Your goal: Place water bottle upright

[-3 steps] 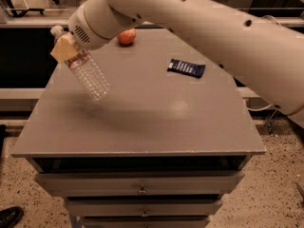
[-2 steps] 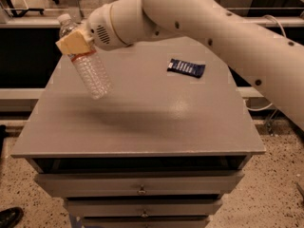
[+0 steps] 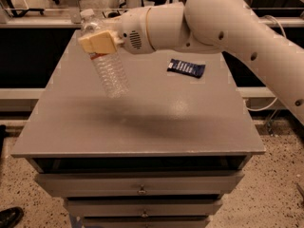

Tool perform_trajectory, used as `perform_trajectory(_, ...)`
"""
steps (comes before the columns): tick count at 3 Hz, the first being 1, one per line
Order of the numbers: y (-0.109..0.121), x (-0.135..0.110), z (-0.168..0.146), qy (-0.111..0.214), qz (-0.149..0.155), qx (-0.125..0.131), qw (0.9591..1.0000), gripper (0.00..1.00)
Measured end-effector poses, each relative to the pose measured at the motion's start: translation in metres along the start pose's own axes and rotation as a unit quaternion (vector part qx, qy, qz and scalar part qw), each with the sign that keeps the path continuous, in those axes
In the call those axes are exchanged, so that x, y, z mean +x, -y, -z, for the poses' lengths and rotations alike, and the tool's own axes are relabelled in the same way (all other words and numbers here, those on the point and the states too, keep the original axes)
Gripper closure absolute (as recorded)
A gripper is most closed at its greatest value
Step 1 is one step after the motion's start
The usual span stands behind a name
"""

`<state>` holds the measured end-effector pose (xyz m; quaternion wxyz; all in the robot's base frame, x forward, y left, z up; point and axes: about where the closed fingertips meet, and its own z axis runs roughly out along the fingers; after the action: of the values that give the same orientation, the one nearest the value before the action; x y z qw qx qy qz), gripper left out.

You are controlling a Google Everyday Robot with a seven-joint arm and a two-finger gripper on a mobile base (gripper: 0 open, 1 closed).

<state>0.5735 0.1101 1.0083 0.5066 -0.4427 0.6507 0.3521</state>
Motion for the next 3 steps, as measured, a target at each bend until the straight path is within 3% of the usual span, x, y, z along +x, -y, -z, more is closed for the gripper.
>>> perform_trajectory(1, 0.000, 0.000, 0.000, 0.000, 0.000, 0.000, 1.0000, 1.00)
perform_trajectory(2, 0.001, 0.003, 0.014, -0.021, 0.039, -0.017, 0.9989, 1.00)
perform_trajectory(3, 0.006, 0.014, 0.046, -0.036, 0.100, -0.043, 0.9934, 1.00)
